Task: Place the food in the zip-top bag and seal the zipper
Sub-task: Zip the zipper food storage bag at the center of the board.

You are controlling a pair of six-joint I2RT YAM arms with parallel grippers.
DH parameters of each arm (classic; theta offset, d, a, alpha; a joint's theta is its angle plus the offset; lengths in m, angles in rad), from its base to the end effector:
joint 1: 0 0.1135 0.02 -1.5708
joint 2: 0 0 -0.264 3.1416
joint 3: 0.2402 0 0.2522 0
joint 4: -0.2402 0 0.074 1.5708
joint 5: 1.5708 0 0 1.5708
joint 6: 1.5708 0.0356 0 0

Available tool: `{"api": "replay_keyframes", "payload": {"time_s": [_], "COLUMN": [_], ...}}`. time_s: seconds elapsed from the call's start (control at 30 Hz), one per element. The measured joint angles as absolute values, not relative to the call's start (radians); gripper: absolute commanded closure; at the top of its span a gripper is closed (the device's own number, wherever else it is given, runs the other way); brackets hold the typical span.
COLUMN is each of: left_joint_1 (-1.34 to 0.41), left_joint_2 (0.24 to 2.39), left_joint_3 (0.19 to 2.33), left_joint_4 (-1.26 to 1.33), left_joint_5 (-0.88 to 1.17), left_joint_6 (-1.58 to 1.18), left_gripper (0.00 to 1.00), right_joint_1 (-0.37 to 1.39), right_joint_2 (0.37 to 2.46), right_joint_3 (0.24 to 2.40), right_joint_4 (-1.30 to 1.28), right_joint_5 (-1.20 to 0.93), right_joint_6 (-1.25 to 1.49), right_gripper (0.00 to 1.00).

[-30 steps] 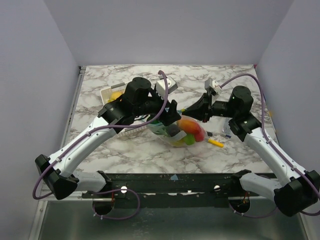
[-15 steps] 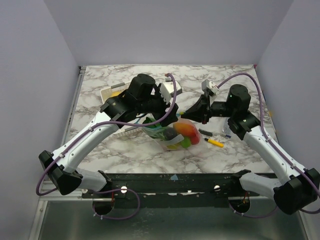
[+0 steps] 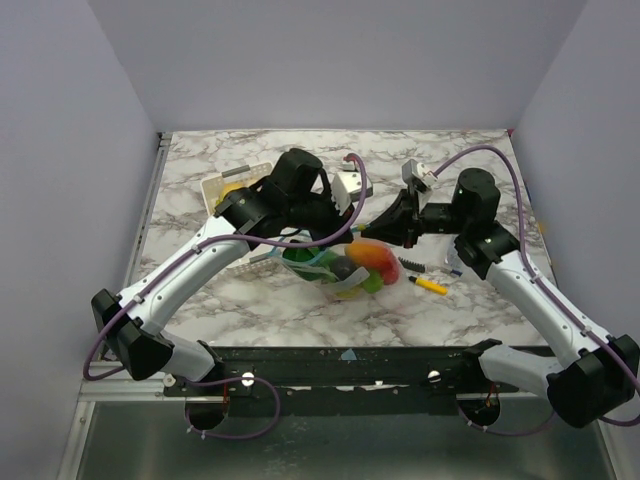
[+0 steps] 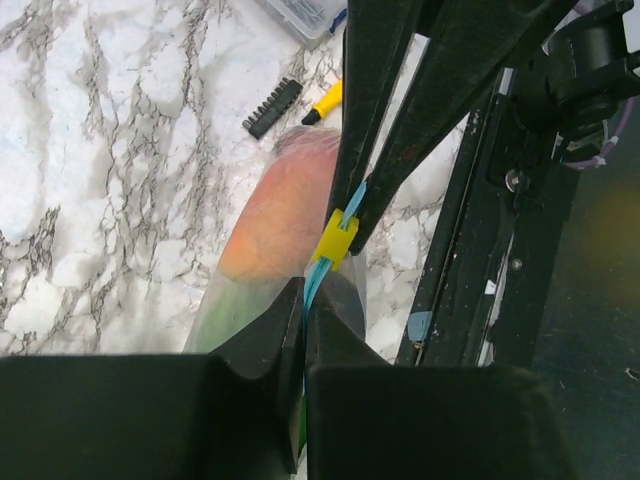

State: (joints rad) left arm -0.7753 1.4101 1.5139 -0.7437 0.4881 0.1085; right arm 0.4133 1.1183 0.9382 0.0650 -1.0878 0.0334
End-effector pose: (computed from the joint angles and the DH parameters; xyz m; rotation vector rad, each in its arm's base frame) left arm 0.2024 -0.2217 0.3962 1.2199 1.9187 -0.9017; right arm 0.2129 0.1278 0.3557 -1.1243 1.3784 1.2325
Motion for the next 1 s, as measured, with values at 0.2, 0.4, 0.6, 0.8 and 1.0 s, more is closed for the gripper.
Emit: {"api": "replay_keyframes", "payload": {"time_s": [0.2, 0.4, 0.6, 0.8, 1.0], "left_joint_1": [-0.762, -0.759, -0.759, -0.759, -0.758], "left_joint_2": [1.402, 1.370, 1.358, 1.358, 1.353], "left_joint_3": [1.498, 1.478, 1.467, 1.467, 1.468], "left_joint_4": [-0.741, -0.740, -0.742, -0.752, -0.746], "left_joint_5": [0.495, 0.506, 0.524, 0.540, 0.563], "left_joint_6": [0.096, 0.085, 0.068, 0.062, 0.054], "left_gripper": [1.00, 1.00, 1.00, 0.66, 0.50], "right_joint_1": [0.413, 0.413, 0.439, 0.471, 0.471], "right_joint_2": [1.111, 1.127, 1.186, 1.201, 1.206], "right_joint_3": [0.929, 0.918, 0.911, 0.897, 0.897], "right_joint_4": [0.086, 0.126, 0.170, 0.190, 0.188], "right_joint_5": [-1.089, -1.112, -1.119, -1.131, -1.135], "right_joint_6": [0.034, 0.039, 0.064, 0.065, 0.058], "right_gripper": [0.60, 0.60, 0.67, 0.99, 0.99]}}
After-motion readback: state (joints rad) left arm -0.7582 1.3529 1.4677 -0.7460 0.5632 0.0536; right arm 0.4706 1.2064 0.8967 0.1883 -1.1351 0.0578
